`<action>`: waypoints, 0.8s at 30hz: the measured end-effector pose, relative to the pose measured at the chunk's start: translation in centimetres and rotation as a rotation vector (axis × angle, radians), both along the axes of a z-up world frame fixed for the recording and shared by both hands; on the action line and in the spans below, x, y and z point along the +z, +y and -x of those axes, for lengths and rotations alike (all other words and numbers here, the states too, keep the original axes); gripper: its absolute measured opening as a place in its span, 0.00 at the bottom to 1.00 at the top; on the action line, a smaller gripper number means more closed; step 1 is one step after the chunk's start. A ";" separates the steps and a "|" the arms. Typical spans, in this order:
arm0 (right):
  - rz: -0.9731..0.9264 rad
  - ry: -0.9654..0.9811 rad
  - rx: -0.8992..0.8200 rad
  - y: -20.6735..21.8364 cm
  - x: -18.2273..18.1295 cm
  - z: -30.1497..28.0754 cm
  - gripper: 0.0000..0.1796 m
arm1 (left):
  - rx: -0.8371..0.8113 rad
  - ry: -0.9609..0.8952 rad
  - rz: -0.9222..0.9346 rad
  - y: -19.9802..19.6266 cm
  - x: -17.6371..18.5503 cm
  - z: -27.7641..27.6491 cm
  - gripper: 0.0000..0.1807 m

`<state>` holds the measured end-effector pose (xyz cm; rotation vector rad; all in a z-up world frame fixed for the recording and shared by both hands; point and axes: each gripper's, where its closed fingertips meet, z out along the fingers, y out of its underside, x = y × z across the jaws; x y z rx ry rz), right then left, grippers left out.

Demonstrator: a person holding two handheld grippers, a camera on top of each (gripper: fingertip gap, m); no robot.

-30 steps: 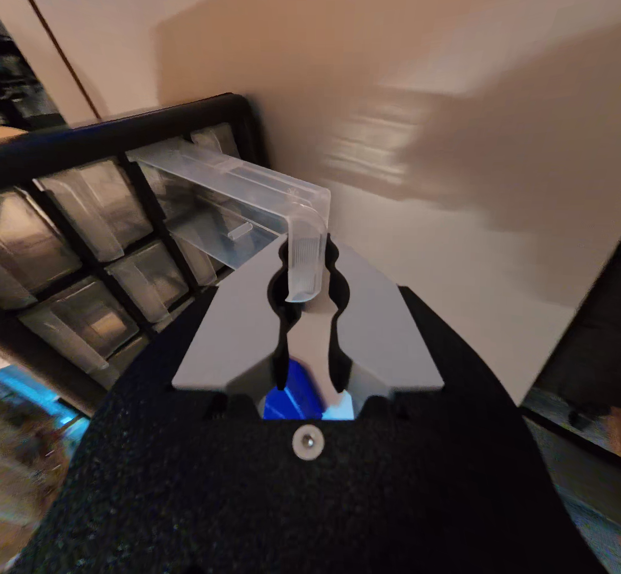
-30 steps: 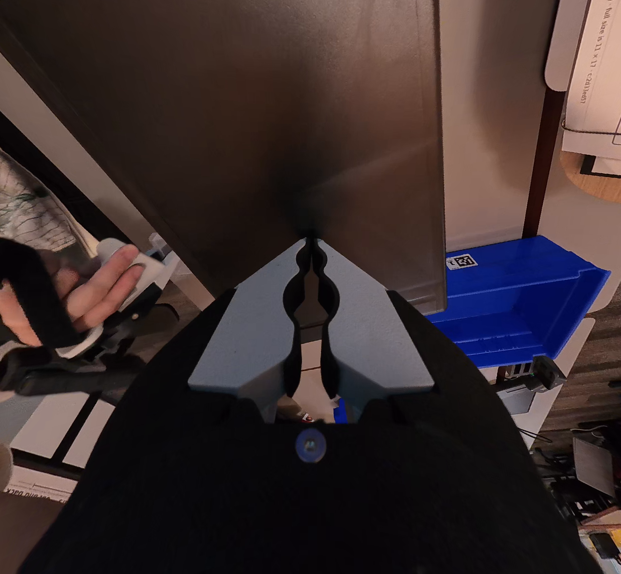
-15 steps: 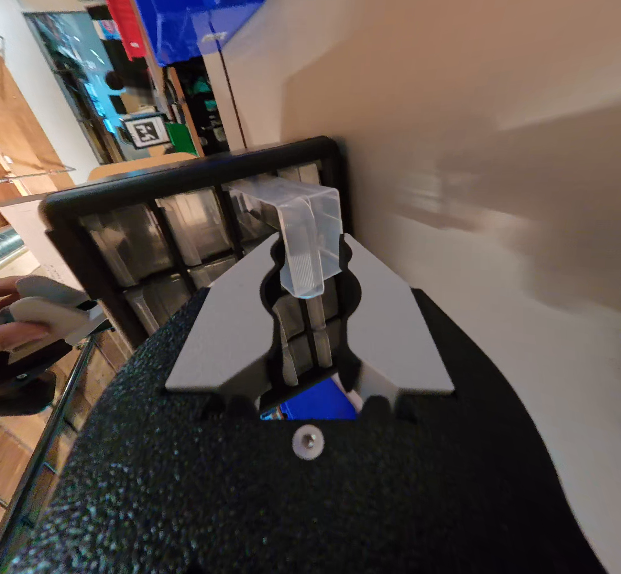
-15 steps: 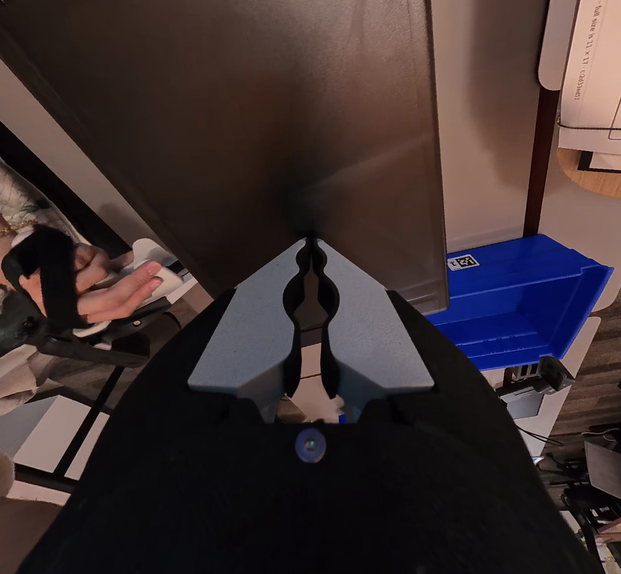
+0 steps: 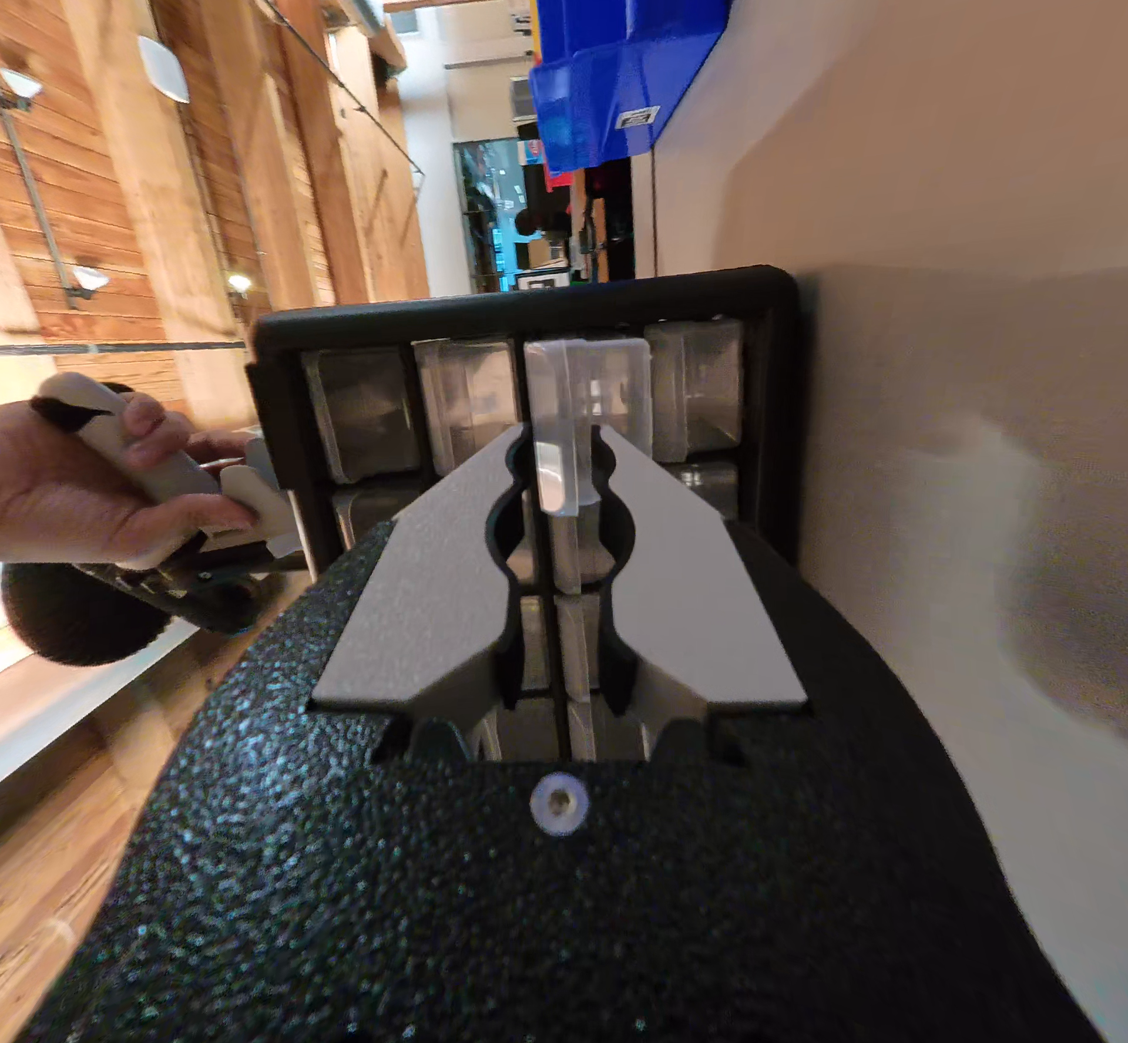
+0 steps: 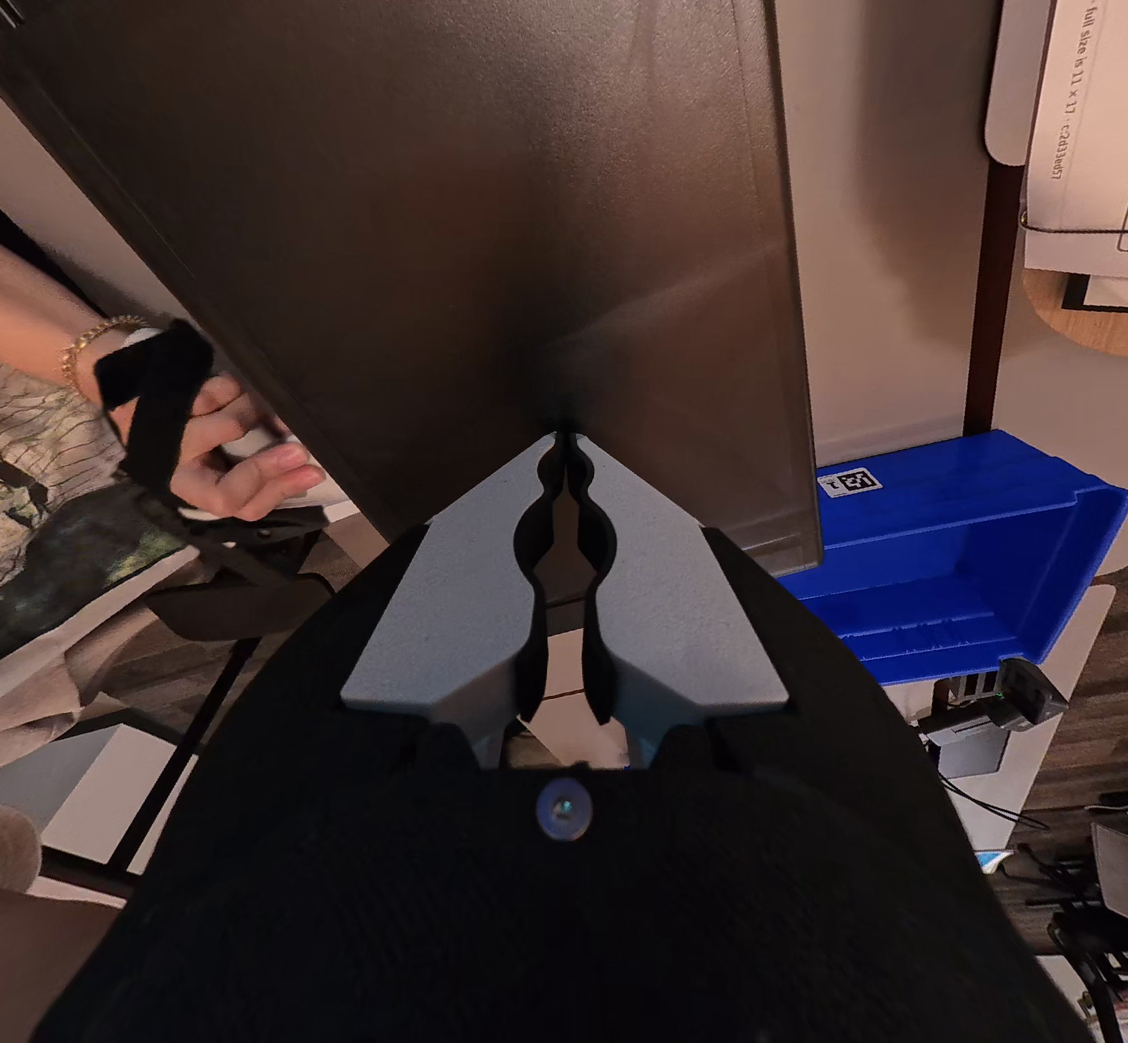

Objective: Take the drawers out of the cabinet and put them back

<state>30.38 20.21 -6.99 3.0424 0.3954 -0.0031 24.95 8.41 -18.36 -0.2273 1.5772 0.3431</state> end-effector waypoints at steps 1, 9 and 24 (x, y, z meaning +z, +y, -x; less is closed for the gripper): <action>0.000 -0.001 0.001 0.0 0.0 0.0 0.00 | 0.005 -0.017 -0.018 0.3 0.0 -0.4 0.09; 0.006 -0.008 0.003 0.0 0.0 0.0 0.00 | 0.006 -0.076 -0.076 2.3 0.2 -3.4 0.08; -0.020 -0.105 0.028 0.1 0.1 -0.1 0.00 | -0.072 -0.087 0.232 1.5 0.8 -1.5 0.26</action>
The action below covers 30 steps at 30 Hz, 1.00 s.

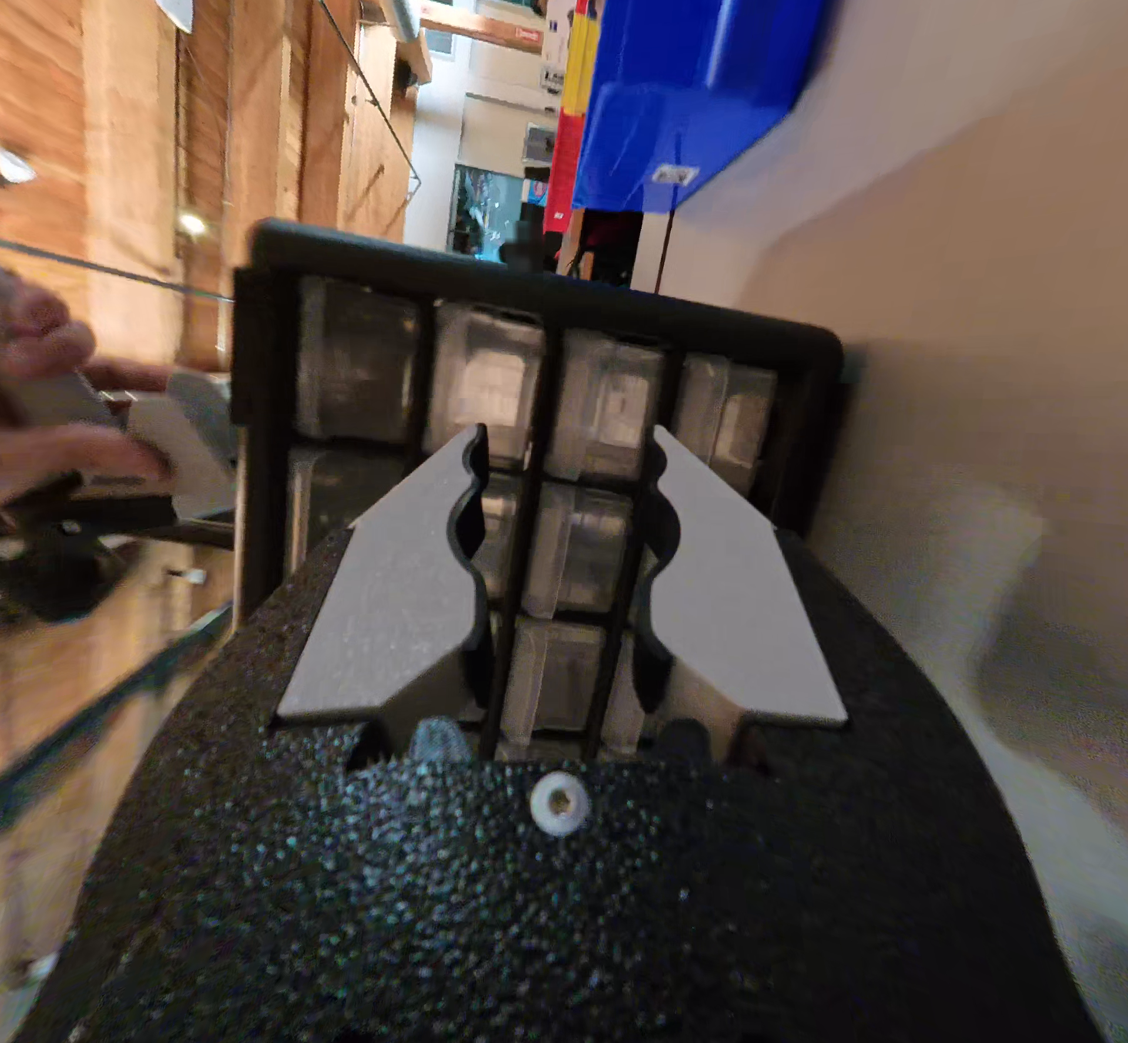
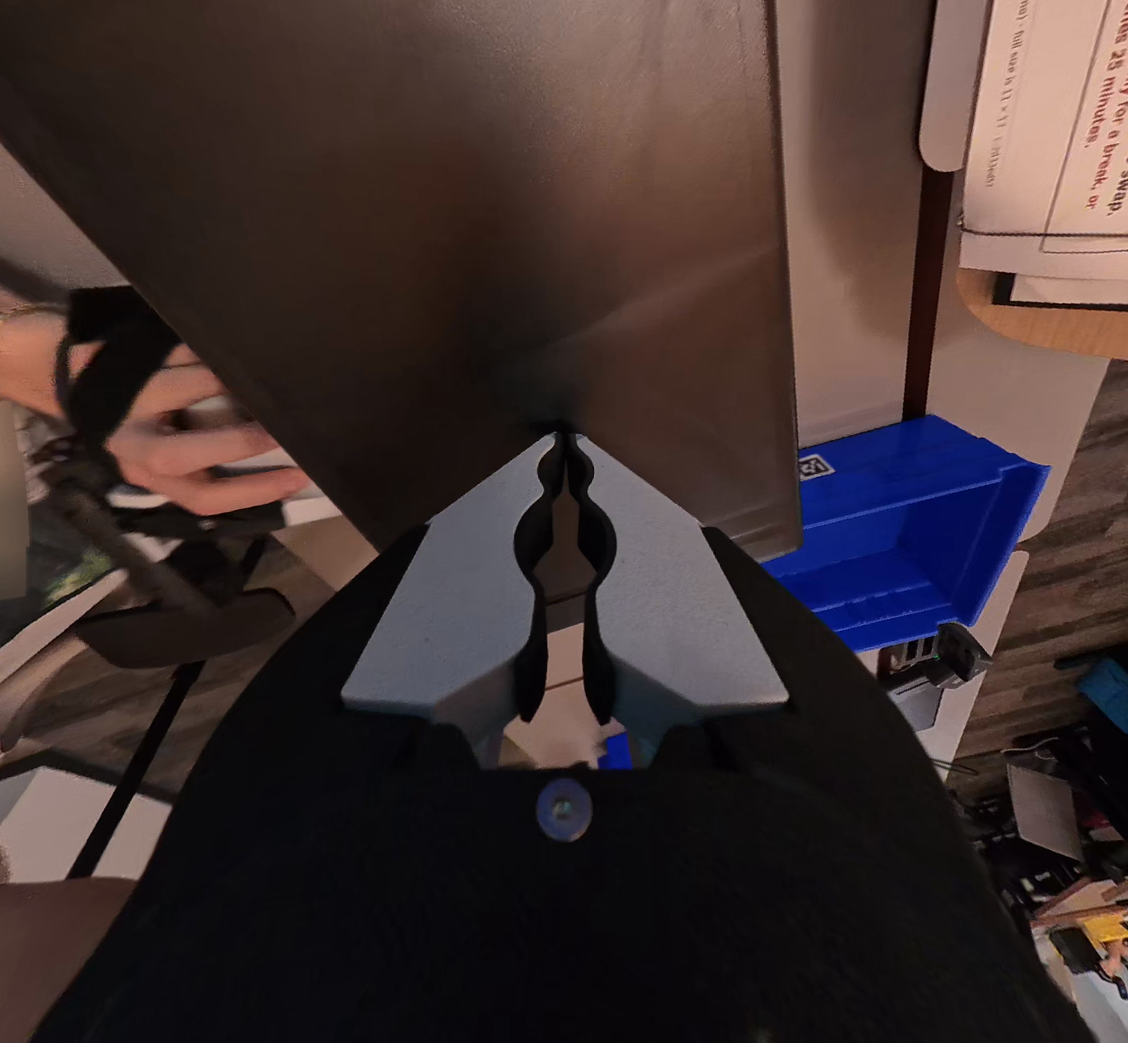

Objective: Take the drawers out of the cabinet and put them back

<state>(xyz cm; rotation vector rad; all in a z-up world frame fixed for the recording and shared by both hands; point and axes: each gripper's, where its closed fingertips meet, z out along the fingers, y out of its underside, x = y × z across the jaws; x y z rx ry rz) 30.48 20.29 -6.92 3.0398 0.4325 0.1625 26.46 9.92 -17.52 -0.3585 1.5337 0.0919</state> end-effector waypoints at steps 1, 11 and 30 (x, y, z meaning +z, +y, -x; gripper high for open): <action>-0.021 -0.012 0.010 0.0 0.0 0.0 0.00 | -0.016 -0.008 0.069 -0.1 0.6 0.7 0.26; -0.613 -0.476 0.035 0.1 3.4 -2.6 0.39 | 0.030 0.148 0.907 8.7 0.9 9.0 0.24; -1.616 -0.361 -0.161 -8.0 -1.1 10.0 0.47 | -0.002 0.148 1.071 21.1 13.1 12.0 0.08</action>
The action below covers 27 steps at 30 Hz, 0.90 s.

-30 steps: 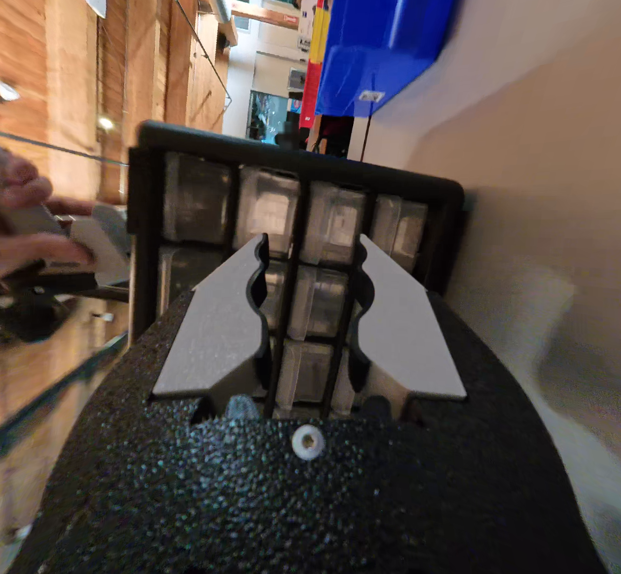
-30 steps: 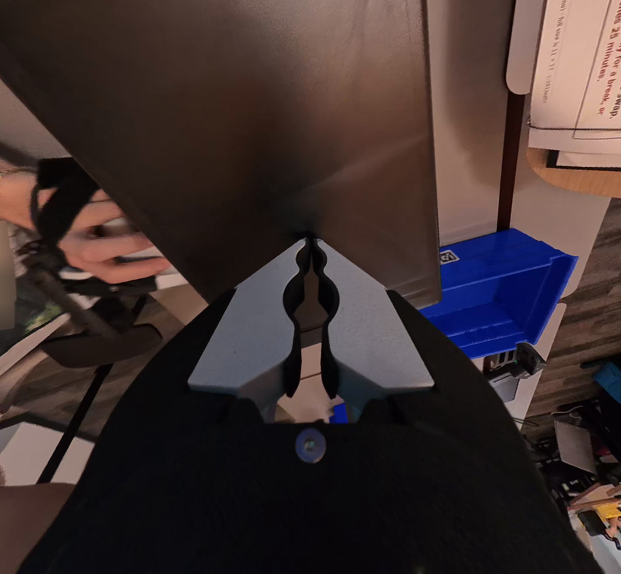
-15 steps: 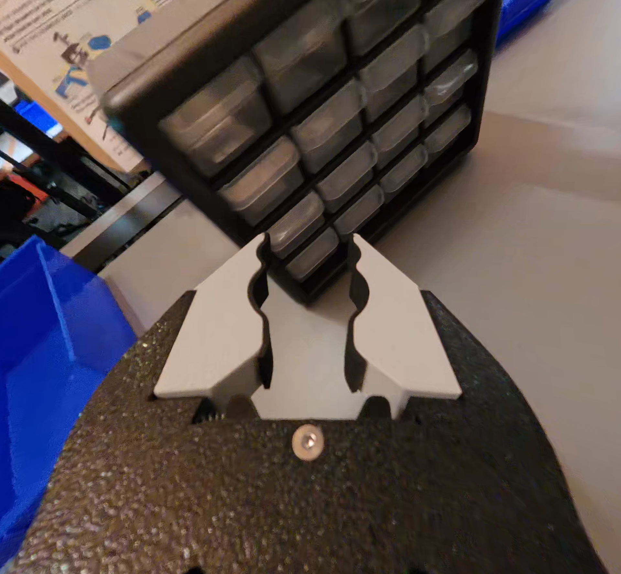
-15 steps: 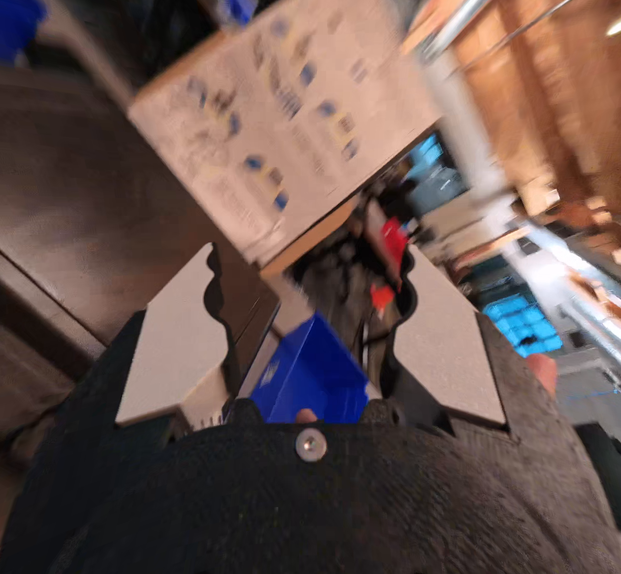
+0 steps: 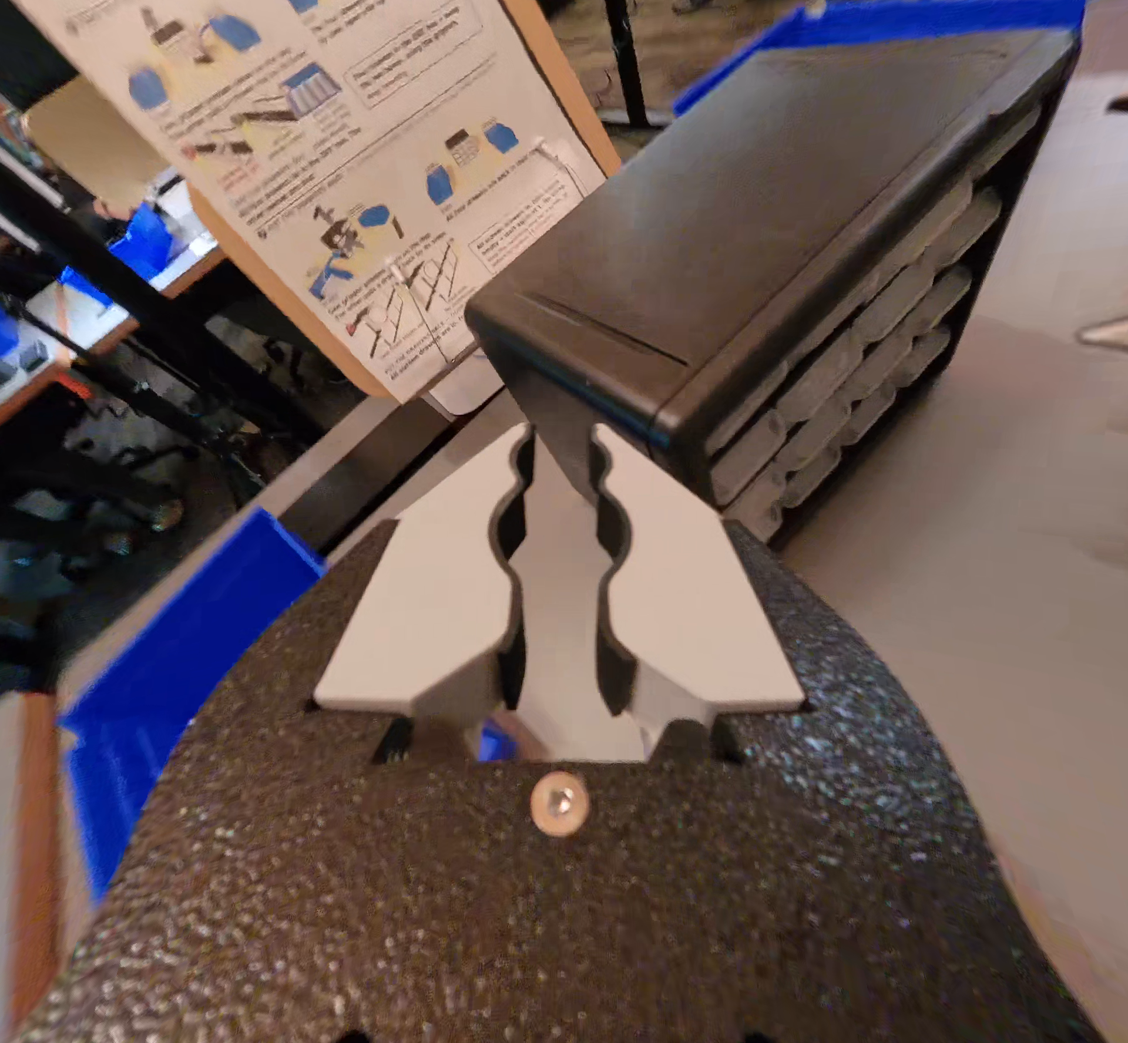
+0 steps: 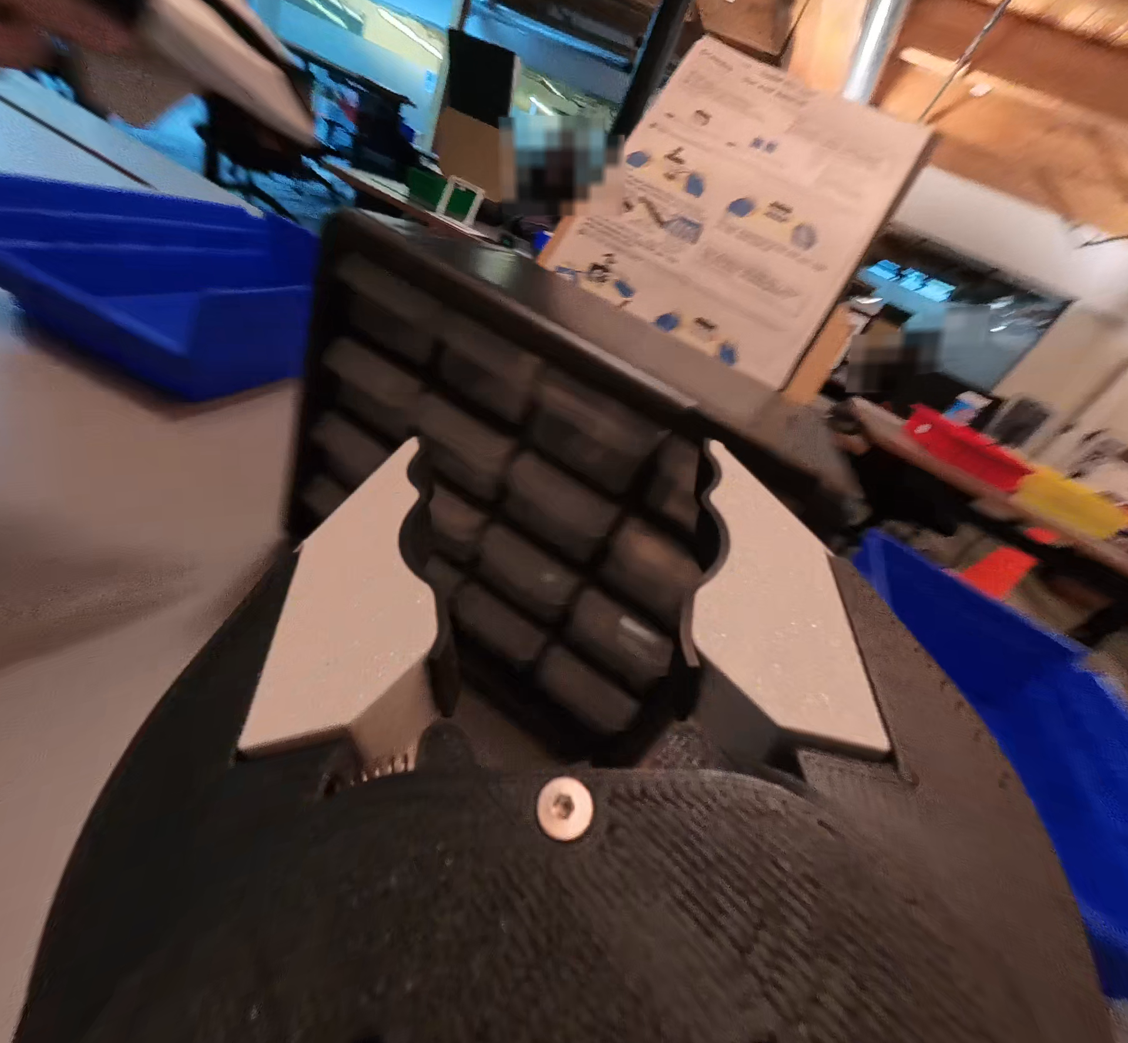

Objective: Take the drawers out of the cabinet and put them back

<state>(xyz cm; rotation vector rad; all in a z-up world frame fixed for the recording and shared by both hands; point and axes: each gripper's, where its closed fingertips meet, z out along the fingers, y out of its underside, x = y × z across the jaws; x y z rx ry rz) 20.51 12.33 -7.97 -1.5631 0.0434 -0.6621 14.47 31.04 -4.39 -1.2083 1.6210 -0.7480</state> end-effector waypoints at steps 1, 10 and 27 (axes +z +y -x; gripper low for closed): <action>-0.033 0.056 0.030 0.5 -0.7 1.2 0.44 | -0.028 0.045 -0.047 0.0 0.4 -0.8 0.05; -0.386 0.757 0.488 6.7 -3.0 9.5 0.00 | -0.311 0.564 -0.151 -1.3 0.7 -6.9 0.00; -0.358 0.945 0.163 9.7 -9.5 5.7 0.17 | -0.328 1.082 -0.239 1.3 -2.6 -9.7 0.00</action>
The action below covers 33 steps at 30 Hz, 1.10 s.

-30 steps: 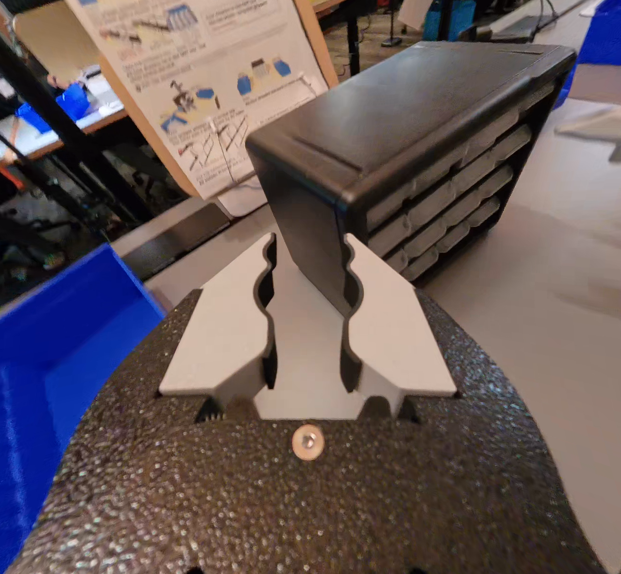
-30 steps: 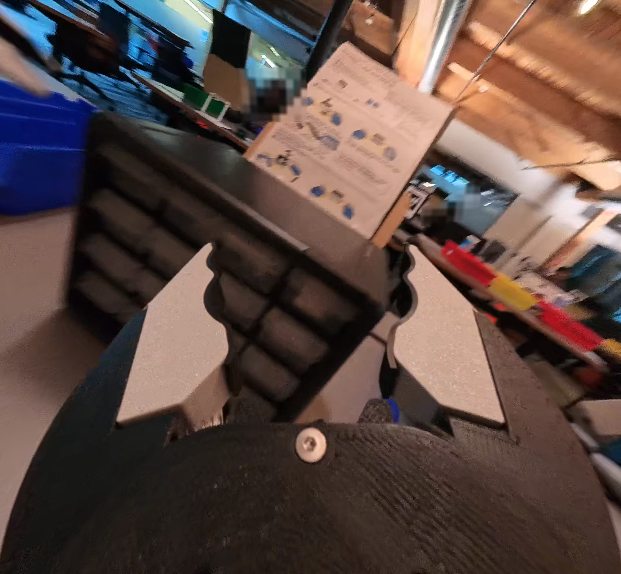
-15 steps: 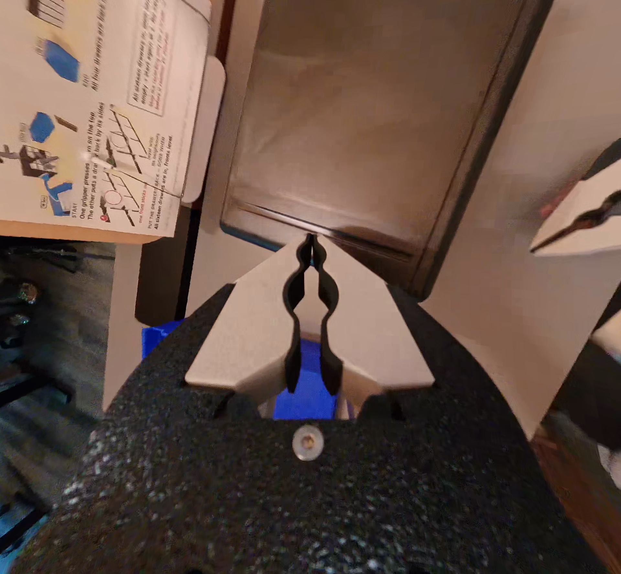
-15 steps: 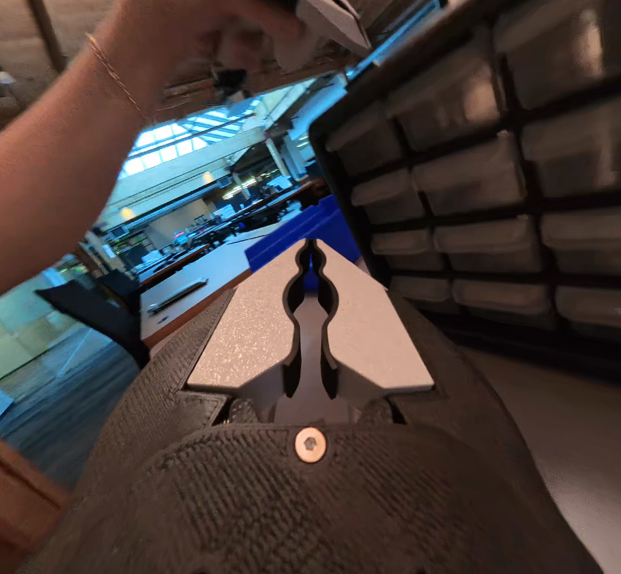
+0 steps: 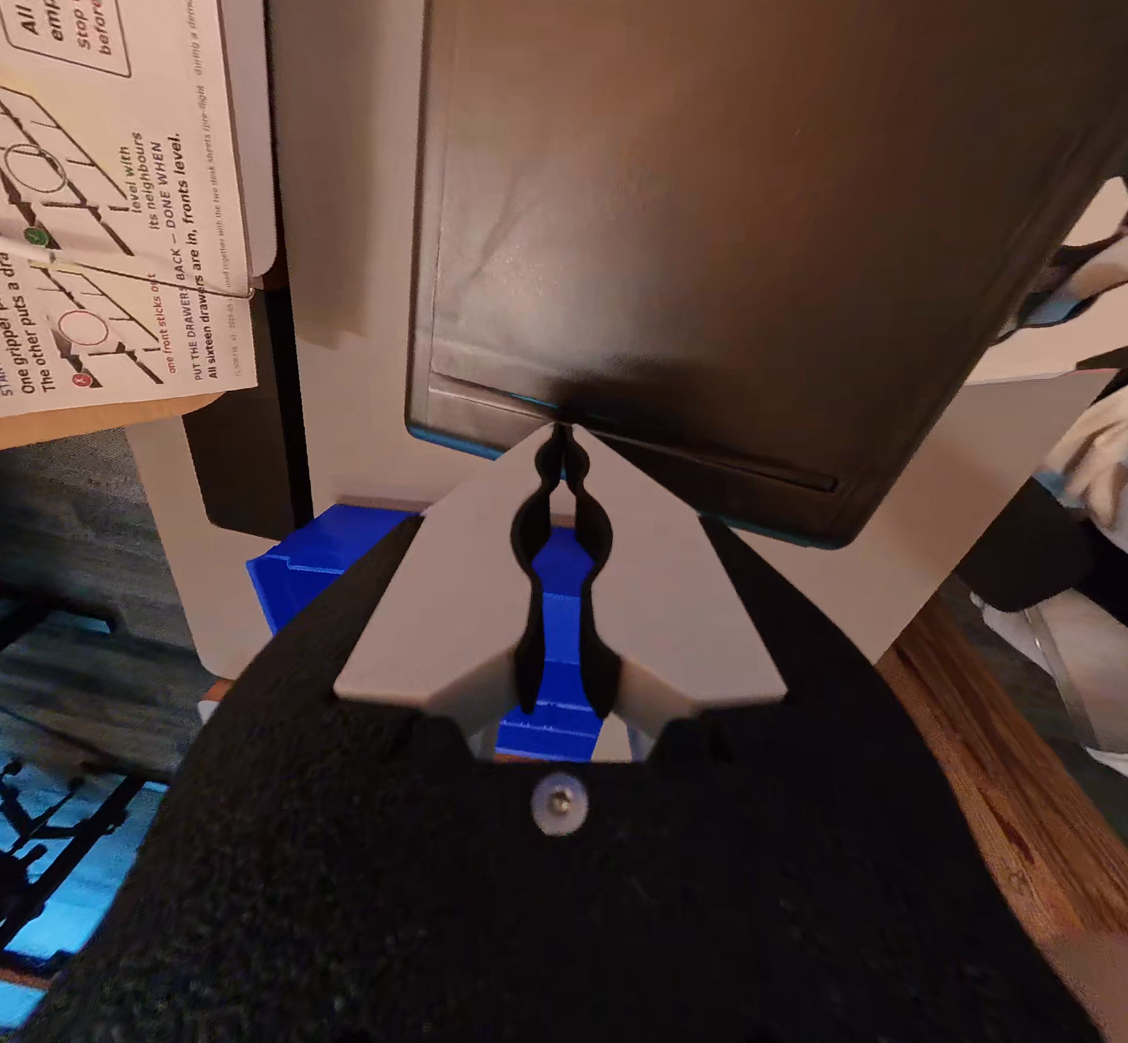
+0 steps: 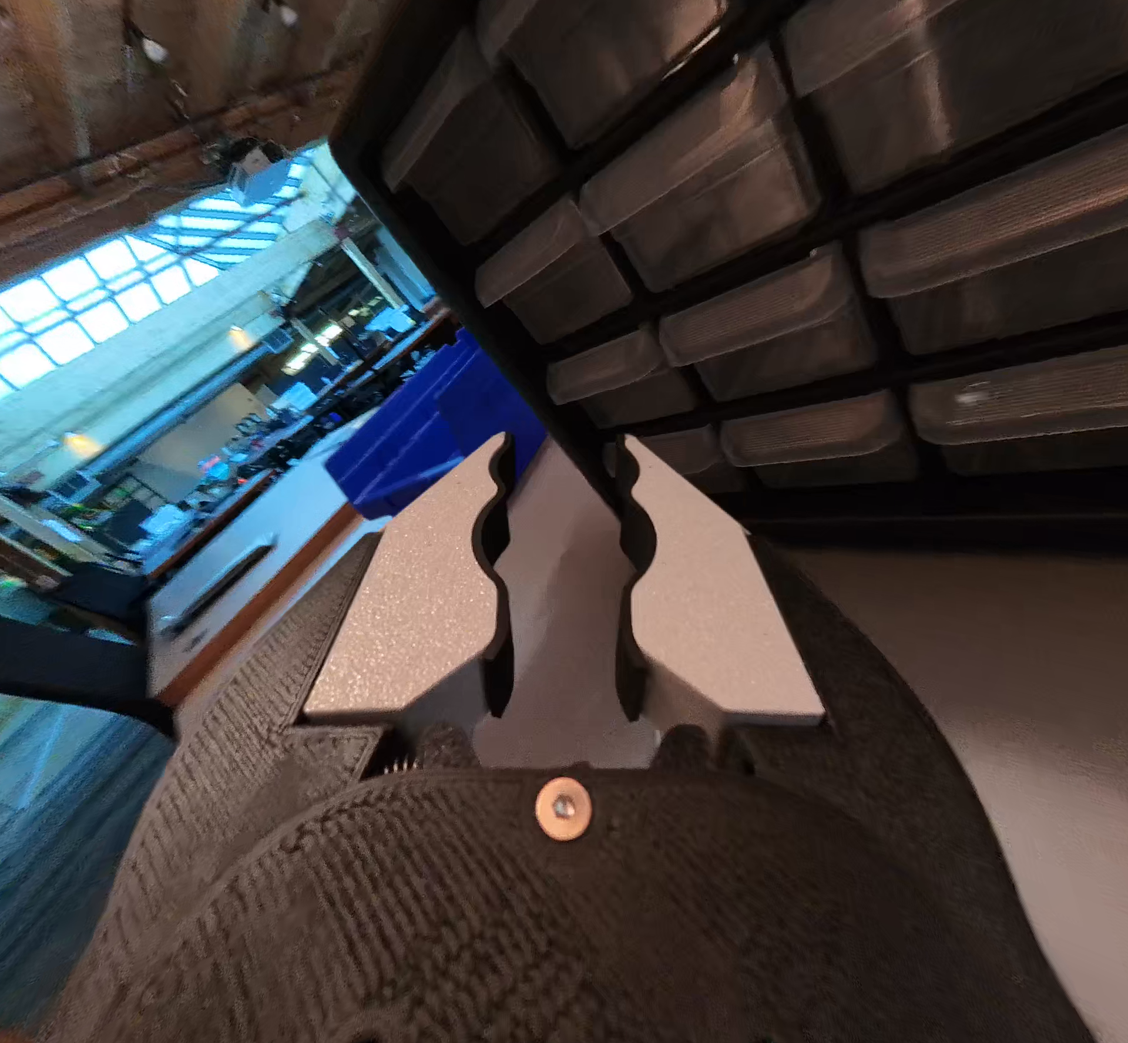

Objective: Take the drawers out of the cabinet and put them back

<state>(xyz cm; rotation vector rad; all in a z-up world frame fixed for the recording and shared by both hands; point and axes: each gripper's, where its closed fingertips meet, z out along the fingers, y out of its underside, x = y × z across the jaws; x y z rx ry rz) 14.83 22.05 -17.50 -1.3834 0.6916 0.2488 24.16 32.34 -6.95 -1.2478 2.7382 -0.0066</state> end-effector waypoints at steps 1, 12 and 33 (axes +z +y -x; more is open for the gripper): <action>-0.026 0.035 0.023 0.5 0.2 0.2 0.15 | -0.008 0.017 -0.010 0.0 0.0 0.0 0.00; -0.248 0.358 0.029 2.6 -0.4 -0.8 0.02 | 0.025 0.186 -0.049 0.1 -0.1 0.0 0.00; -0.423 0.477 0.060 2.9 0.0 -1.7 0.02 | 0.031 0.279 -0.182 0.1 -0.1 -0.1 0.00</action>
